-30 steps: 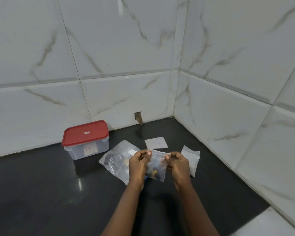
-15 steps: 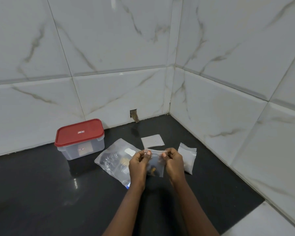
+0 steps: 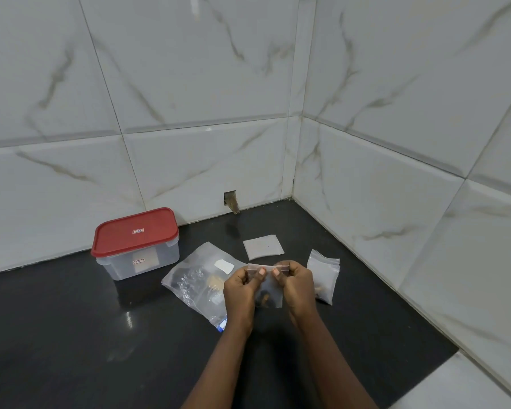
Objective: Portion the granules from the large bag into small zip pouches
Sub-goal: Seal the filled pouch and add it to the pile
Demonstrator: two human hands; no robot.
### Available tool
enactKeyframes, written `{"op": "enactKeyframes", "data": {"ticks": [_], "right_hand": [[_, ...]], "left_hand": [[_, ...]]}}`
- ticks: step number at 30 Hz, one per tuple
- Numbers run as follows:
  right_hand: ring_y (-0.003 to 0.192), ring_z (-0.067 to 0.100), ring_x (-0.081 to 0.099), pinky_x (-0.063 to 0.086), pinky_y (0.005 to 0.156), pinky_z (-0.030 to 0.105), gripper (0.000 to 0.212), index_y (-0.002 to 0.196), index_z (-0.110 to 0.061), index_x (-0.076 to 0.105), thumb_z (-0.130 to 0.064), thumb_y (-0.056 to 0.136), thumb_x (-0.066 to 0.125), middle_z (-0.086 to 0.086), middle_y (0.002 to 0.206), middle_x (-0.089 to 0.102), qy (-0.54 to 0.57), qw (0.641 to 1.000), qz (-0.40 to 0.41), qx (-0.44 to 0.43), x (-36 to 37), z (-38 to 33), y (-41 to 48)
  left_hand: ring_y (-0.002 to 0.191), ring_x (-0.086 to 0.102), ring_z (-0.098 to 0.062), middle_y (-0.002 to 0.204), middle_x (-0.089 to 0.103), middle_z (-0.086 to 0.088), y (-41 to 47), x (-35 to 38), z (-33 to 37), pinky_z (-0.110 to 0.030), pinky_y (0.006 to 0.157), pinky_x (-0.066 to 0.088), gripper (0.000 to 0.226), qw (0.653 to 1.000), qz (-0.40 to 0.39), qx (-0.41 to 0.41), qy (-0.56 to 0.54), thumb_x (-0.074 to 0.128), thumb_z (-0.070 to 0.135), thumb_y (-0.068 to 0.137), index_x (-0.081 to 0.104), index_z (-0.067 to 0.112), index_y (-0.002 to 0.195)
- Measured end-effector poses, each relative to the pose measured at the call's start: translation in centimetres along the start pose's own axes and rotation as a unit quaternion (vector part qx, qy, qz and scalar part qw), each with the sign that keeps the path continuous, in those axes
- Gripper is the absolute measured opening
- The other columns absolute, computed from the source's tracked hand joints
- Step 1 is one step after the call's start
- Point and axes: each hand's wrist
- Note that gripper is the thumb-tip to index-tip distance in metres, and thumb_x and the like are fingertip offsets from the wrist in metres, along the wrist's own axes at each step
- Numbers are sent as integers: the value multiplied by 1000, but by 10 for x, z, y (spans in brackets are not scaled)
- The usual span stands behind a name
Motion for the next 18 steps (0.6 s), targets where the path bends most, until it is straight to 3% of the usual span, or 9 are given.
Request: {"op": "enactKeyframes", "data": {"ticks": [4,7,10,12,16,18], "right_hand": [[70,15,60,52,65,25,18,74,-12,60,2,87,61,5,74,64,43,999,-21,2,-4,0,-1],[68,14,61,53,60,20,14,76,-9,60,1,84,64,5,73,64,60,996,-60,10,-7,0,-4],[71,19,61,55,70,35,18,71,-10,62,4,82,65,7,73,65,33,999,-36,18,-8,1,-3],[73,21,61,54,76,41,24,66,-10,64,9,80,64,7,72,65,28,999,-5,25,-10,1,-2],[67,16,61,55,68,31,18,69,-8,65,4,81,66,6,71,66,28,999,12,40,-15,1,-3],[68,20,62,55,69,34,17,71,-9,64,3,84,64,7,71,66,37,998,1,45,-21,2,-1]], "left_hand": [[81,67,-34,79,70,-13,-1,0,2,-48,74,57,11,1000,-14,-9,-12,66,17,85,67,14,75],[75,66,-26,75,68,-8,-3,0,2,-36,64,58,12,1000,-14,4,9,65,15,86,65,15,74],[64,61,-18,68,64,-4,-5,3,2,-26,52,53,15,999,-18,17,43,64,10,86,63,15,72],[63,60,-19,66,64,-4,-4,6,0,-28,53,53,17,997,-18,29,75,65,8,85,64,16,71],[70,63,-23,70,66,-6,-2,12,0,-28,56,53,16,995,-6,30,92,62,9,88,65,16,74],[73,65,-25,73,68,-7,-1,14,0,-28,58,54,16,996,-8,18,87,59,15,90,67,13,76]]}}
Point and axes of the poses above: each hand's wrist, its own y-axis towards the middle knuckle, its own x-axis out of the palm, z = x × y
